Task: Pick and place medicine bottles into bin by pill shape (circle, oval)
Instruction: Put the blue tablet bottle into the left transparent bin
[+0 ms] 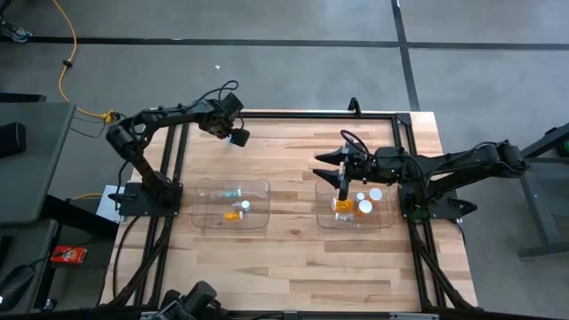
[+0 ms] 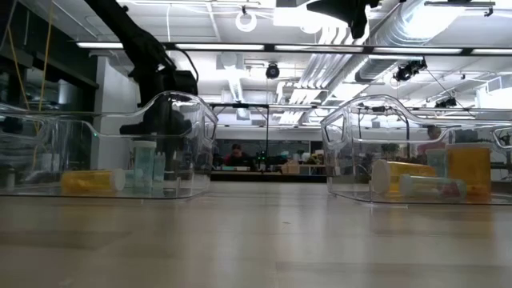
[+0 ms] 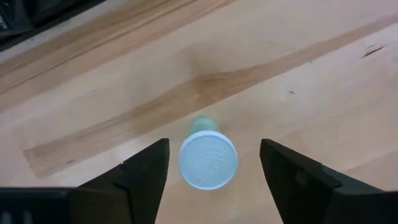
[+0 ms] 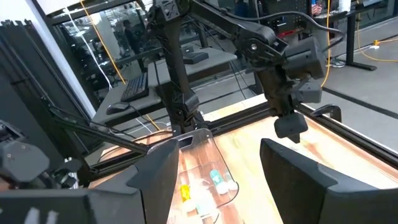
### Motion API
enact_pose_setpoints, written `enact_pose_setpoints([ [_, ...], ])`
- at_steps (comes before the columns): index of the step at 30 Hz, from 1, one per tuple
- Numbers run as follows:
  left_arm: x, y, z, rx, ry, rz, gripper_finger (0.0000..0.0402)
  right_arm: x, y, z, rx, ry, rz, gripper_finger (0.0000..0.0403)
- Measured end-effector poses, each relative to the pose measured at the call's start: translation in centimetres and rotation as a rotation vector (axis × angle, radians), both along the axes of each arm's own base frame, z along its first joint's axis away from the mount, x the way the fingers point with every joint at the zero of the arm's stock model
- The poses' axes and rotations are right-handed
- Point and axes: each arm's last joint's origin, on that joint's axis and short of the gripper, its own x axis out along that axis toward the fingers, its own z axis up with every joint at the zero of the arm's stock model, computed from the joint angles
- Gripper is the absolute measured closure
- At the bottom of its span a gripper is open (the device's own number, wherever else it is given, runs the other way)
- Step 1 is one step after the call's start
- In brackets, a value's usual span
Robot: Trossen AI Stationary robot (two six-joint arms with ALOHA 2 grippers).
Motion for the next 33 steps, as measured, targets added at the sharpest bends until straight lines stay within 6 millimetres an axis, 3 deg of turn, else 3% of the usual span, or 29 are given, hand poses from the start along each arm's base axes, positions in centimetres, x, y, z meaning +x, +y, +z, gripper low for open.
enact_pose_setpoints([
  [17,0.00,0.17,0.07,0.032,0.012,0.015,0.0218,-0.02,0.00,-0.24,-0.005,0.025,0.000,0.0183],
  [33,0.13,0.31,0.12,0.048,0.003,-0.001,0.0301,-0.03,0.00,-0.44,-0.007,0.046,-0.001,0.0183],
])
